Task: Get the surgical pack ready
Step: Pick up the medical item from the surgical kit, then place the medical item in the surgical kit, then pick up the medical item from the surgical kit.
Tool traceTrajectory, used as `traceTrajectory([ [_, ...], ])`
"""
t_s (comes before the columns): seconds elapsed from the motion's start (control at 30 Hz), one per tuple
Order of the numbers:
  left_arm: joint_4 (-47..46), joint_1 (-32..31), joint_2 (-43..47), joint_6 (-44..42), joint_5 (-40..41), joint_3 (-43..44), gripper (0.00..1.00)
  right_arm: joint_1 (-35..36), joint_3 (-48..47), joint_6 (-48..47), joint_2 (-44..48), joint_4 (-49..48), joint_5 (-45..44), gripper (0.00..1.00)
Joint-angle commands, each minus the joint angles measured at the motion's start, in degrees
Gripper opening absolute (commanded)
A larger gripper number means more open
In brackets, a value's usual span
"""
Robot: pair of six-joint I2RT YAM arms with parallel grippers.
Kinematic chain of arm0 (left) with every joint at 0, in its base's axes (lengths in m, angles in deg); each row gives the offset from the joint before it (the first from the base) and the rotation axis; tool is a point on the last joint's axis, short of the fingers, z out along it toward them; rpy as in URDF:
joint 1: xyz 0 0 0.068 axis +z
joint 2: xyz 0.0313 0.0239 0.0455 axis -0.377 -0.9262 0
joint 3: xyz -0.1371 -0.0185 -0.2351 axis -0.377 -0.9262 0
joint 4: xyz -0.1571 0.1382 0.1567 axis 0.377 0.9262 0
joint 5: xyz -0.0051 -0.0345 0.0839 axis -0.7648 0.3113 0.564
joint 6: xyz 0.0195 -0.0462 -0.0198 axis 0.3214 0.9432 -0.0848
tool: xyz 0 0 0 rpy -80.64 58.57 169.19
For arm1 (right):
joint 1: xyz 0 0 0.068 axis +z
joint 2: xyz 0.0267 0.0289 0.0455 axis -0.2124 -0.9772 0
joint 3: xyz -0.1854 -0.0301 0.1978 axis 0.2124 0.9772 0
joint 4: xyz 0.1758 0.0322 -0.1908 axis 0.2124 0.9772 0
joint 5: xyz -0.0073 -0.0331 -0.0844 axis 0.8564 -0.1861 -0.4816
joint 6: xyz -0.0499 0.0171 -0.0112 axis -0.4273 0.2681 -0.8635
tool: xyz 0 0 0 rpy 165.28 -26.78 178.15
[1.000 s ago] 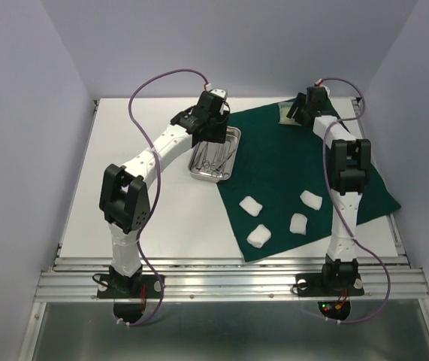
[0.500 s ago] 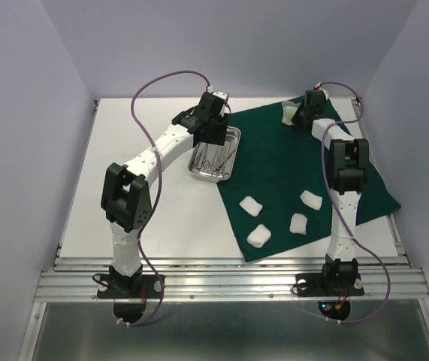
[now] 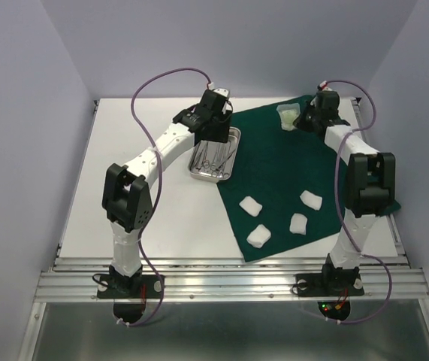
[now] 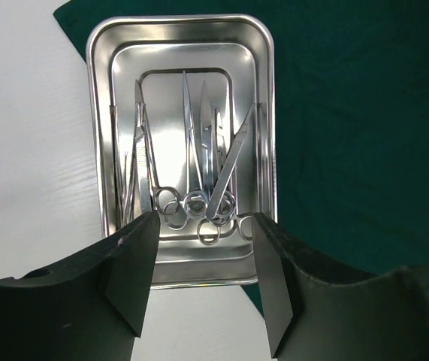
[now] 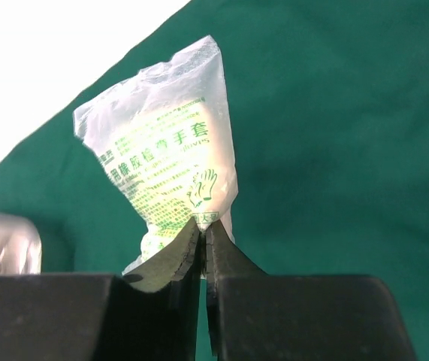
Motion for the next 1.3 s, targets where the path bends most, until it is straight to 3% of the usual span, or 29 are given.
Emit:
traceTrajectory([
  [0.0, -0.64, -0.94, 0.28, 2.53, -1.82, 2.54, 0.63, 2.12, 9.93, -6.49, 9.31, 1.86, 9.76, 0.1],
  [0.2, -0.91, -1.38, 0.01, 4.81, -3.31, 2.63, 0.63, 6.61, 22.78, -14.33, 18.0, 4.68, 11.8, 0.22],
  [0.3, -1.78, -1.64, -0.16, 7.01, -5.76, 1.84, 0.64, 6.61, 27.36, -14.76, 19.86, 2.92, 12.17, 0.44],
  [0.47, -2.14, -3.48, -1.74, 10.69, -7.18, 1.31, 0.67, 6.61, 27.37, -13.89, 22.67, 3.62, 7.18, 0.67],
  [0.8, -15.21, -8.67, -3.58, 24.05, -11.75, -7.38, 0.72, 5.91, 34.03, -5.11, 35.93, 3.62, -13.04, 0.69],
  [1.03, -21.11, -9.73, -8.68, 28.1, -11.58, -8.44, 0.72, 5.38, 37.48, -3.69, 44.56, 5.64, -16.13, 0.7],
  [1.27, -22.26, -9.9, -14.57, 29.33, -10.34, -4.59, 0.65, 5.38, 37.47, -4.22, 46.32, 7.84, -16.13, 0.7],
])
